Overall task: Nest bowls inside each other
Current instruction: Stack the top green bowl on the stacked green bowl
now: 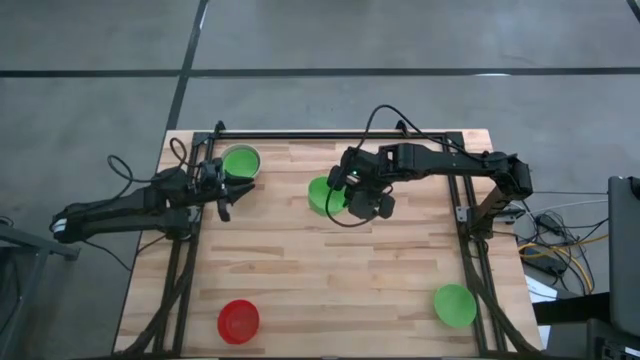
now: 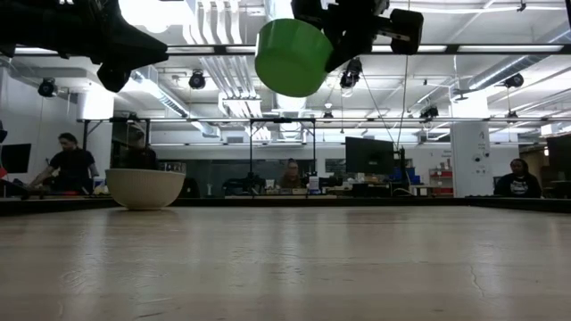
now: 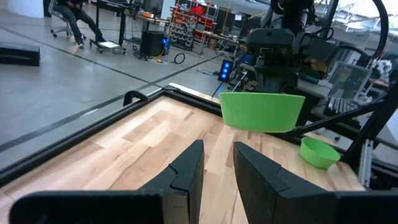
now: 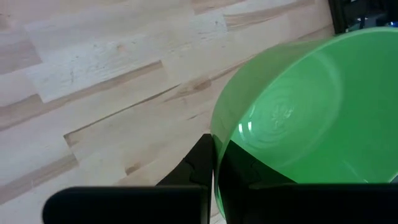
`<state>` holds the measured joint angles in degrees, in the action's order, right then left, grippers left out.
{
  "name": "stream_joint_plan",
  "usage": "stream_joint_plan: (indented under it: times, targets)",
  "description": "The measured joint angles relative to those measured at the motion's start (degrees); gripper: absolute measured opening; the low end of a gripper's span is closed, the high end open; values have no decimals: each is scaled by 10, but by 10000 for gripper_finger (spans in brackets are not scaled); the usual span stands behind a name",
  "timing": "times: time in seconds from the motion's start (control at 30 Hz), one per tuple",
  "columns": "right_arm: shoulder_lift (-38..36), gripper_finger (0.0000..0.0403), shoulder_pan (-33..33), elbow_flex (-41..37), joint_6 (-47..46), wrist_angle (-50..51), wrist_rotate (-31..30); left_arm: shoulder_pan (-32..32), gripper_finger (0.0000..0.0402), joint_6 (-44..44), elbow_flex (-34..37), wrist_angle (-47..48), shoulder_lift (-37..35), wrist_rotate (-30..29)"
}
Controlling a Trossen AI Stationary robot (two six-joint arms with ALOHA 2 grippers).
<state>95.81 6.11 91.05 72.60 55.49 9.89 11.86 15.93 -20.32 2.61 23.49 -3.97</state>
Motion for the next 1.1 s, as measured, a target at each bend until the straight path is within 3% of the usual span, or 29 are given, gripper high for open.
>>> stream_joint_plan:
  times: [0.47, 0.63, 0.87, 1.0, 1.1]
  targets:
    - [1, 8, 0, -1, -35, -10, -14, 0, 92, 15, 0, 4, 16, -7]
    - [19, 8, 0, -1, -37, -13, -17, 0, 92, 99, 0, 5, 29, -10]
    - [39, 8, -3, -1, -29, -9, -43, 0, 92, 162, 0, 15, 46, 81]
    - [36, 8, -3, 1, -21, -10, -51, 0, 92, 187, 0, -9, 52, 96]
    - [36, 8, -6, 2, -24, -9, -52, 1, 92, 265, 0, -73, 57, 97]
